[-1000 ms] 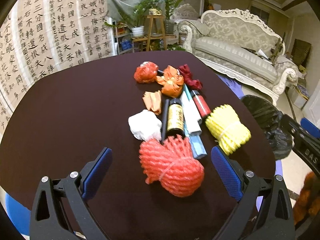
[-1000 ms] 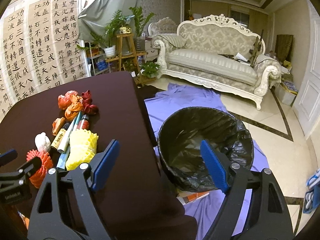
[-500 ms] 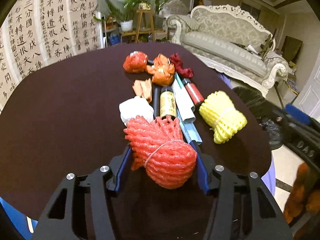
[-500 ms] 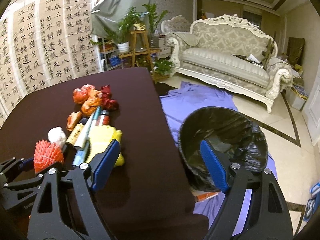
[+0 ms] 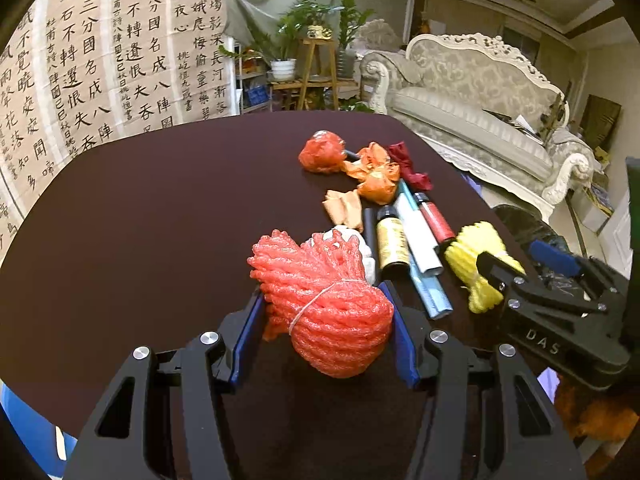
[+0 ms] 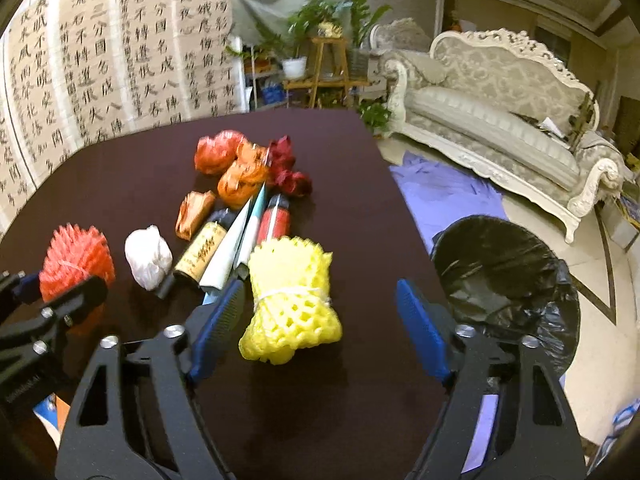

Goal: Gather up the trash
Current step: 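Grasp the red foam net with the left gripper while the right grasps the yellow foam net, then carry both foam nets over the black bin and open both grippers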

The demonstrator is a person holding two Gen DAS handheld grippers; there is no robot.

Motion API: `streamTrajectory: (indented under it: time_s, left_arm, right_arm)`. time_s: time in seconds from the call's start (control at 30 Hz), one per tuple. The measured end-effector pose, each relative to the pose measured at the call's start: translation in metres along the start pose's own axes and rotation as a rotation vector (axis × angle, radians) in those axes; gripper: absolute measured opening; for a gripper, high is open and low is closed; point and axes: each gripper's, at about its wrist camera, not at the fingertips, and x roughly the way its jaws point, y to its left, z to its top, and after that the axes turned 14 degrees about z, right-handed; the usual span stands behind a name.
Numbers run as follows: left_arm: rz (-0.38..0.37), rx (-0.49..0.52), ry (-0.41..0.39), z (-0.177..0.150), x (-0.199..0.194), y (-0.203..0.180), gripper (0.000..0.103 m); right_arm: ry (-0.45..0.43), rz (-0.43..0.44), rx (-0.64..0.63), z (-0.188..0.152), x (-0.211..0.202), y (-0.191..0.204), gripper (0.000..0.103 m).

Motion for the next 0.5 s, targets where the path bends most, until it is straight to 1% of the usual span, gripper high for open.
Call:
streamTrajectory:
  time_s: [0.03,0.07,0.13,0.23,0.3,0.37,0.5]
  left_arm:
    - [-0.001,-0.003,0.004,0.000,0.002,0.001,0.055]
    - [-0.003,-0.006,0.006,0.001,0.003,0.001,0.055]
    - [-0.002,-0.009,0.002,0.002,0.003,0.001,0.055]
    - [-0.004,-0.009,-0.011,0.005,0.002,-0.001,0.055]
    - [-0.011,-0.007,-0.023,0.008,-0.001,-0.004,0.055]
    - [-0.021,-0.002,-0.035,0.012,-0.004,-0.009,0.055]
    - [-0.062,0.017,-0.061,0.021,-0.009,-0.027,0.055]
  right_arm:
    - [0.010,0.007,0.004,-0.001,0.004,0.000,0.060]
    - [0.020,0.031,0.012,-0.002,0.006,-0.002,0.052]
    - [0.029,0.081,0.025,-0.003,0.006,-0.002,0.041]
    - [0.006,0.041,0.001,-0.003,0.002,0.002,0.040]
    - [-0.015,0.036,0.011,-0.001,-0.006,-0.002,0.039]
    - [-0.038,0.023,0.023,0.000,-0.014,-0.009,0.039]
    - [-0.097,-0.039,0.070,0.005,-0.035,-0.036,0.039]
